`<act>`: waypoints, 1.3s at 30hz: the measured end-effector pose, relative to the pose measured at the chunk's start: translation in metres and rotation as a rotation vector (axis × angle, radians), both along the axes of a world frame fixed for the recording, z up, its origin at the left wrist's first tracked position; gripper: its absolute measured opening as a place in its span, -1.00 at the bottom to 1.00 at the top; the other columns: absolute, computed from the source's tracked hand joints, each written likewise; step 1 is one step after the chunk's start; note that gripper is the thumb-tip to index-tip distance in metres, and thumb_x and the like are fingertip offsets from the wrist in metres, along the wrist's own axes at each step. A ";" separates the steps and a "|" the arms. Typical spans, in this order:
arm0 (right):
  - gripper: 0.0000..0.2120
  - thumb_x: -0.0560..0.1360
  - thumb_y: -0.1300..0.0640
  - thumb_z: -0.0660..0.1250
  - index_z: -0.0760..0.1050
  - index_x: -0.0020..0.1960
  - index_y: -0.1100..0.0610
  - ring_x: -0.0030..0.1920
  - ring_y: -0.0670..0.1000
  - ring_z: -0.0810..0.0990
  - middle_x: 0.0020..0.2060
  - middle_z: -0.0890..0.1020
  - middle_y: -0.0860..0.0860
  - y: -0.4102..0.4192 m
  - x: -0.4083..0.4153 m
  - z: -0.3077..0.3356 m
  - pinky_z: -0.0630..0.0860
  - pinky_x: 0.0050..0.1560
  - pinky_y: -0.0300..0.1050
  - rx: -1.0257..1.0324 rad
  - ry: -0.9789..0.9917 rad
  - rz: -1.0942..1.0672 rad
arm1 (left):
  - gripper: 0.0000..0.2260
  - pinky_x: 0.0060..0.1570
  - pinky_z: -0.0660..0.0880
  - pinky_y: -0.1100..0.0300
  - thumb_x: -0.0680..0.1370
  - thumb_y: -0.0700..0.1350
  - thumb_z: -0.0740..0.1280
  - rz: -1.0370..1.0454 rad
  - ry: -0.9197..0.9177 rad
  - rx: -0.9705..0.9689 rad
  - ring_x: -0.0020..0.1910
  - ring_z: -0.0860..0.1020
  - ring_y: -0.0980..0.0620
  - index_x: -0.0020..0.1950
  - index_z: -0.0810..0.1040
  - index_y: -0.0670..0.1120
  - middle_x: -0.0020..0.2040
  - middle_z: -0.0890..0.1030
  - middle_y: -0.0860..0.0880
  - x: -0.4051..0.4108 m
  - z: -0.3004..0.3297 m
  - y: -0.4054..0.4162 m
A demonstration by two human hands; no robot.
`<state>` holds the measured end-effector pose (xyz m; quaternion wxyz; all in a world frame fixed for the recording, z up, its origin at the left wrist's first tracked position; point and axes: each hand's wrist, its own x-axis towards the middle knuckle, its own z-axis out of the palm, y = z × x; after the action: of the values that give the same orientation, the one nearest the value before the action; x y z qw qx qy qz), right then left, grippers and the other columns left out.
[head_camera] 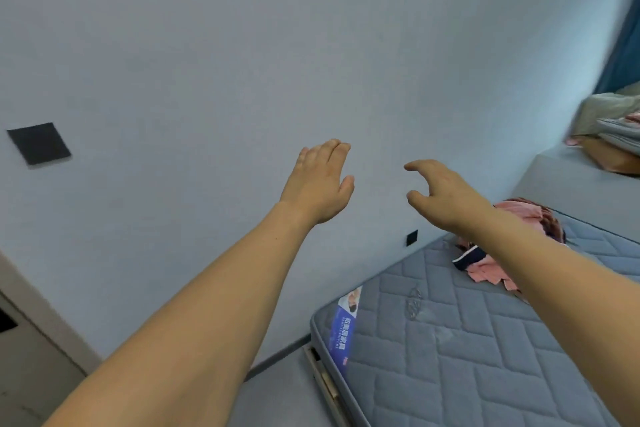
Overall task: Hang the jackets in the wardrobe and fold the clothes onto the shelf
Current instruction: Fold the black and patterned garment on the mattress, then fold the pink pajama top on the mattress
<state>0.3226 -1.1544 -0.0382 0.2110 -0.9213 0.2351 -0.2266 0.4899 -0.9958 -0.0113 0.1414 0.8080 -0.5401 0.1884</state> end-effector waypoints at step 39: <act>-0.42 0.54 -0.08 0.08 0.24 0.52 0.10 0.54 0.14 0.12 0.51 0.24 0.12 -0.460 -0.026 -0.787 -0.05 0.53 0.22 0.061 0.461 -0.875 | -0.32 0.51 -0.11 -0.27 0.54 0.16 0.10 -0.468 0.156 0.563 0.60 0.02 -0.17 0.62 0.11 -0.07 0.61 0.08 -0.15 0.025 -0.809 -0.527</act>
<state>0.2971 -1.6145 -0.8247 0.0656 -0.7558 0.6470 -0.0770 0.5145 -1.5227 -0.8199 -0.0063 0.6820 -0.7283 -0.0669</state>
